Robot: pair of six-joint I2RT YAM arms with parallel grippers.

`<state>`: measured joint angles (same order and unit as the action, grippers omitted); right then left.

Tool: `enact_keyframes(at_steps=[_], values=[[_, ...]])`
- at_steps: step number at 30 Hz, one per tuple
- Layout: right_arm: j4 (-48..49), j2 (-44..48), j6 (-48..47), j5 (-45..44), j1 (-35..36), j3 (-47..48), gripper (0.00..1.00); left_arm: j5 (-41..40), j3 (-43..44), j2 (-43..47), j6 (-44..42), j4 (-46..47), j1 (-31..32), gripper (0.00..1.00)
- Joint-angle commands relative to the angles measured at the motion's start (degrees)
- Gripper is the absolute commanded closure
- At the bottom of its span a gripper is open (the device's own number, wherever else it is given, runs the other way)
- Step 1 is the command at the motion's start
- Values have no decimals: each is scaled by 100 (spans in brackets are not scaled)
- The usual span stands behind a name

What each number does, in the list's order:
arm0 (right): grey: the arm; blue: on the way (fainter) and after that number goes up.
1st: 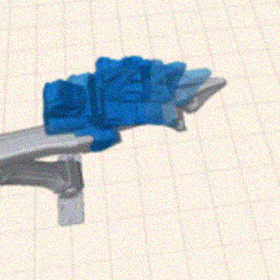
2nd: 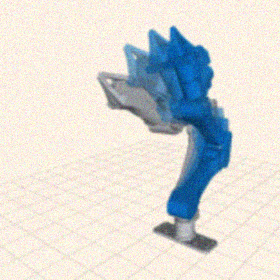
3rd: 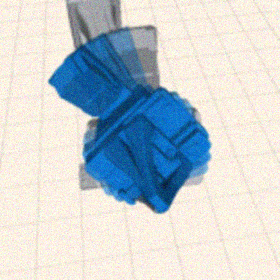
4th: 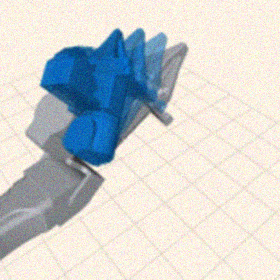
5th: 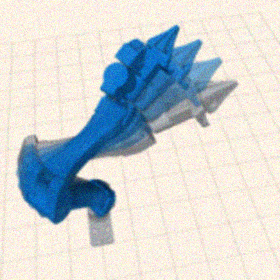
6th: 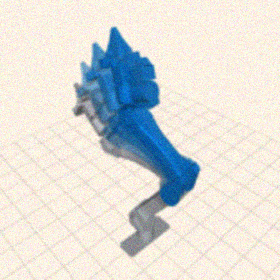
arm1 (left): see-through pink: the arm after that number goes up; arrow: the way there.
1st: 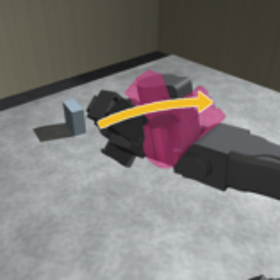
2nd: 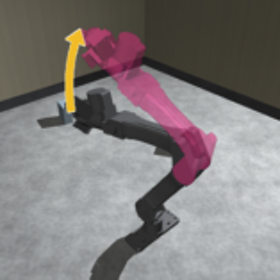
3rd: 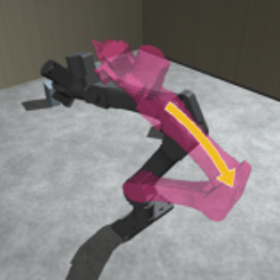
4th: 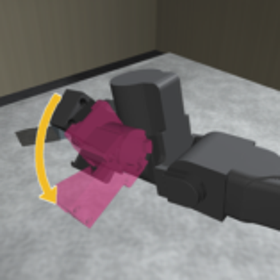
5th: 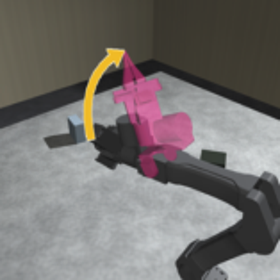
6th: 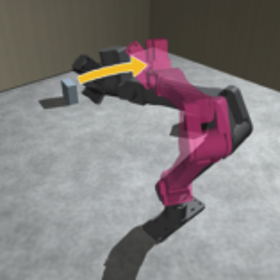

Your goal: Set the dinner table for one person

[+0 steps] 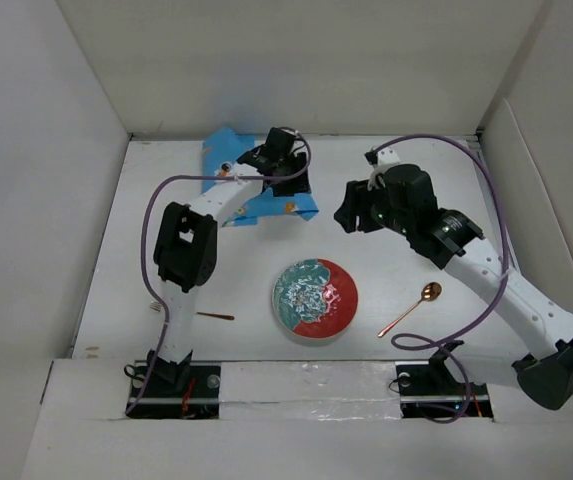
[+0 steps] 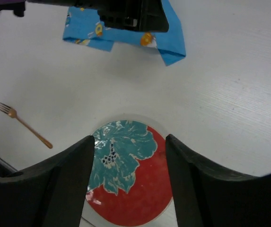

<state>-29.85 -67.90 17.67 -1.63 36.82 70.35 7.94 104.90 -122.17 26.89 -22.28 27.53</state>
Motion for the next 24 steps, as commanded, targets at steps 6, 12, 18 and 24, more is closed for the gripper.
enact_keyframes(at_steps=[6,12,18,24], values=[[927,-838,570,119,-868,-249,100,-424,-943,1780,245,178,-212,51],[1271,-2311,755,418,-1036,241,77,-672,-3342,3391,1106,1041,-1055,57],[1349,-3676,1167,761,-1151,1147,36,153,-5048,4069,1467,1831,-2575,41],[1429,-4740,1353,664,-1255,1832,31,752,-4954,3192,1169,1824,-2867,34]])
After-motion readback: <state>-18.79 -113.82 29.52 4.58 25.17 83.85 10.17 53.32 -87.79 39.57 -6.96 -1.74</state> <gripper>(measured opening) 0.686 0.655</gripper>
